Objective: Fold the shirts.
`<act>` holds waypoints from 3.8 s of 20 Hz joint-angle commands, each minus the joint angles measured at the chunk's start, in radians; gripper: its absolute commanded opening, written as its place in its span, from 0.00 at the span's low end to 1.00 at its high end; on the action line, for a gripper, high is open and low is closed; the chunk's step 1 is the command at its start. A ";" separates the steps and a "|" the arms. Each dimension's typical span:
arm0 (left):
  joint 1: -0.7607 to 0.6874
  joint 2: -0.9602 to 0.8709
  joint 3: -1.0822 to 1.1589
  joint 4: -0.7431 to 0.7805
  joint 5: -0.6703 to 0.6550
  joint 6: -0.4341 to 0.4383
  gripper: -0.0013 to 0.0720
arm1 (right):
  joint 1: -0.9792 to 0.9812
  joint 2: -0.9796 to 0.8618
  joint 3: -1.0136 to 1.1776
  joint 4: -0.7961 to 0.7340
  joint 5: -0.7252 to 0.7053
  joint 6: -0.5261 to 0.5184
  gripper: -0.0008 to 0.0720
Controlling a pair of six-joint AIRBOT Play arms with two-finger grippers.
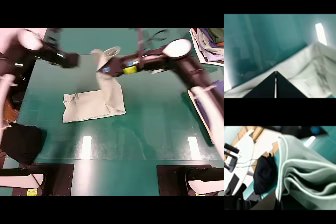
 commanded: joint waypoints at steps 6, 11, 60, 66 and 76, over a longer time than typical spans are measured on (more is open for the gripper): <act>0.282 0.224 0.004 0.074 -0.072 0.003 0.06 | 0.201 -0.382 0.335 -0.091 0.106 -0.002 0.60; 0.282 0.223 0.002 0.066 -0.100 0.026 0.06 | 0.029 -0.383 0.322 -0.150 0.329 0.072 0.59; -0.027 0.217 0.002 0.007 -0.080 -0.039 0.06 | -1.169 0.180 -0.126 -0.557 0.116 0.335 0.03; -0.027 0.217 0.002 0.007 -0.088 -0.047 0.06 | -1.172 0.184 0.053 -0.463 0.127 0.310 0.03; -0.027 0.217 0.002 0.008 -0.091 -0.026 0.06 | -1.321 0.364 -0.057 -0.563 0.275 0.322 0.03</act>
